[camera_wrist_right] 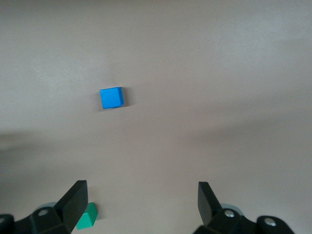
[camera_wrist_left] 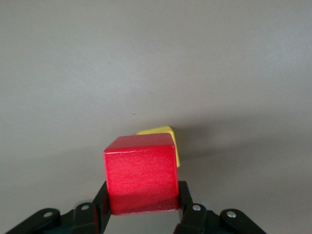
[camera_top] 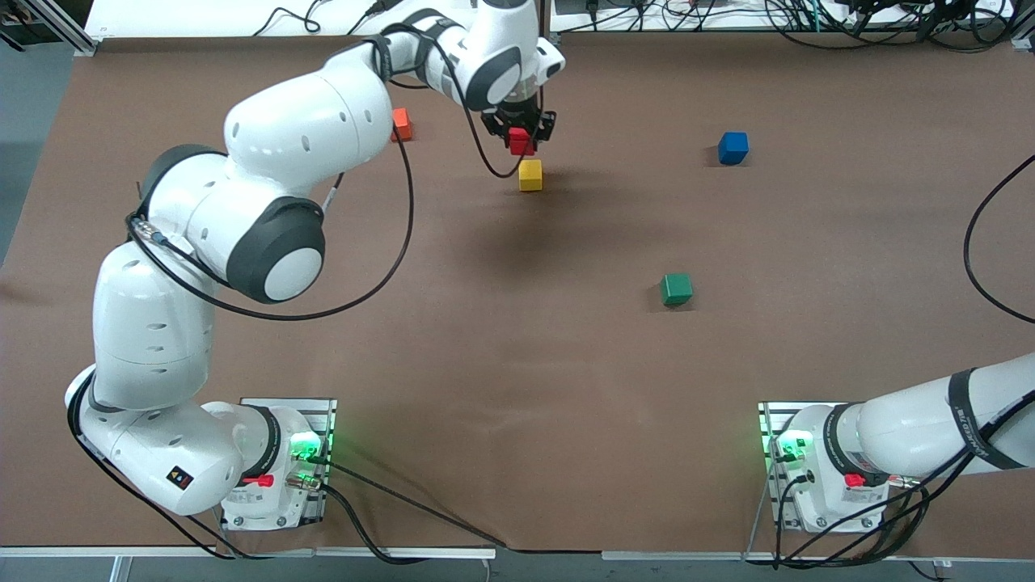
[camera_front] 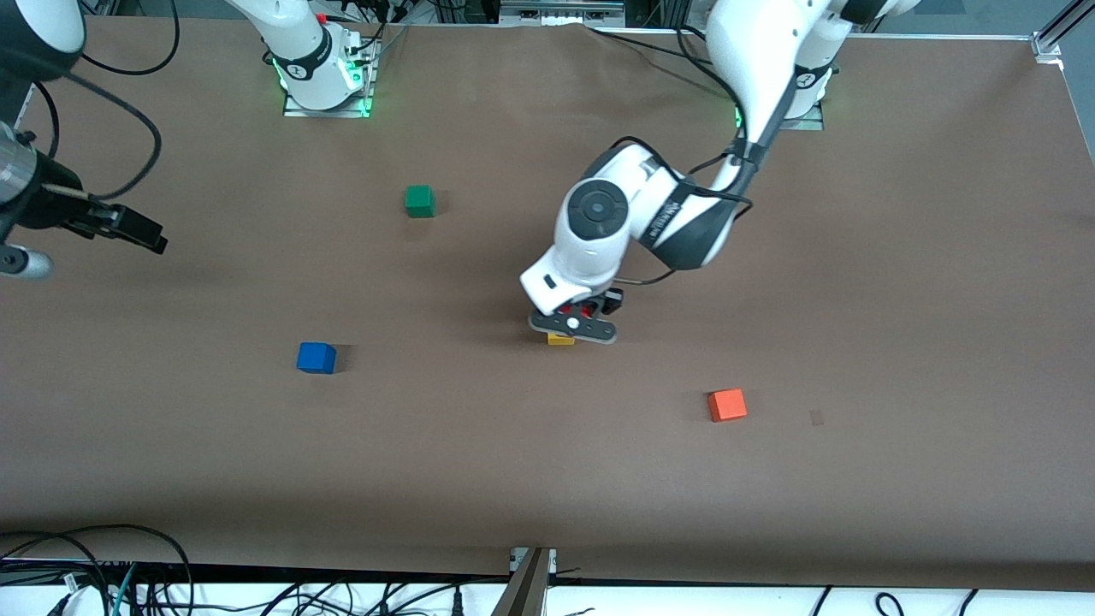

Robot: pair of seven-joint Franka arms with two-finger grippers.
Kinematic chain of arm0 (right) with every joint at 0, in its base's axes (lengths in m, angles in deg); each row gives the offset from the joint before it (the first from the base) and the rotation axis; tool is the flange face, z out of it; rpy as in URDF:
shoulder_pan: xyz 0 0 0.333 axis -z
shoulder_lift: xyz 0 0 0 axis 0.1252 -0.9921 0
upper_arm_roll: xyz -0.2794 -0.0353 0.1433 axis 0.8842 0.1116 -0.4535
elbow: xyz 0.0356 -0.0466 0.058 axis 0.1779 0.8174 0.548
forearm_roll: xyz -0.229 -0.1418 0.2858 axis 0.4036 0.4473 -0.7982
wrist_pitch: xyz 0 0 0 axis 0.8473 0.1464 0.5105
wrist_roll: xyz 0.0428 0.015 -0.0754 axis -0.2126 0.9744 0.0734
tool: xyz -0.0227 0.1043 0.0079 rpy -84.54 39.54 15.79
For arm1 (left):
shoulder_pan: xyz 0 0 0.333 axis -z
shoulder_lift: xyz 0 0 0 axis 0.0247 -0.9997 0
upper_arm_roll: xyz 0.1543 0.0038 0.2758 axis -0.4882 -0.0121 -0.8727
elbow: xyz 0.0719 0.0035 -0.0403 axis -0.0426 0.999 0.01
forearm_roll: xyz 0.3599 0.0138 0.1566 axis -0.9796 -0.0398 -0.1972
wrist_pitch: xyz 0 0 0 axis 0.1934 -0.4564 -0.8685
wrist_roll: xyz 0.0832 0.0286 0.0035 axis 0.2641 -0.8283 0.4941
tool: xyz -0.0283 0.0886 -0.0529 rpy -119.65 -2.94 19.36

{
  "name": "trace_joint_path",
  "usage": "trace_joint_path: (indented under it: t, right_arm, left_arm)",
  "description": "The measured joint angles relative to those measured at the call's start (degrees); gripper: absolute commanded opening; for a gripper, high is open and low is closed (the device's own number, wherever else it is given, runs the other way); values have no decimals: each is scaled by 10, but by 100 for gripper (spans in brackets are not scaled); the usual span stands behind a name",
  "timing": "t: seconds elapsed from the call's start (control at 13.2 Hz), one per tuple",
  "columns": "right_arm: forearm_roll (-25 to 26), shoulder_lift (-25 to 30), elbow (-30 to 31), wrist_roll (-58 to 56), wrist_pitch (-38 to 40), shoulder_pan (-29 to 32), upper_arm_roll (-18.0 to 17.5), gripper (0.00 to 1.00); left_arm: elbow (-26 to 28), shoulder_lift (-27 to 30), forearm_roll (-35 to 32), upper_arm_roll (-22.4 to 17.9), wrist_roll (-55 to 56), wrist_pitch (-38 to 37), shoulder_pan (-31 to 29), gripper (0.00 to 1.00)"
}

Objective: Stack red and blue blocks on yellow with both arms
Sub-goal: 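Carry the red cube with the left gripper over the yellow cube, then lower the red cube onto yellow while the right gripper reaches the blue cube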

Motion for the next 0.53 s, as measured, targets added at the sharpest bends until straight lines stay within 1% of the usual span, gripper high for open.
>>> trace_joint_path:
  t: [0.15, 0.3, 0.53]
  right_arm:
    - [0, -8, 0, -21, 1, 0, 0, 100]
    - [0, -19, 1, -76, 4, -1, -1, 100]
    - [-20, -57, 3, -136, -6, 0, -2, 100]
  left_arm:
    - [-2, -13, 0, -2, 13, 11, 8, 0]
    - [-3, -21, 0, -6, 15, 17, 10, 0]
    - [-4, -32, 0, -9, 17, 17, 11, 0]
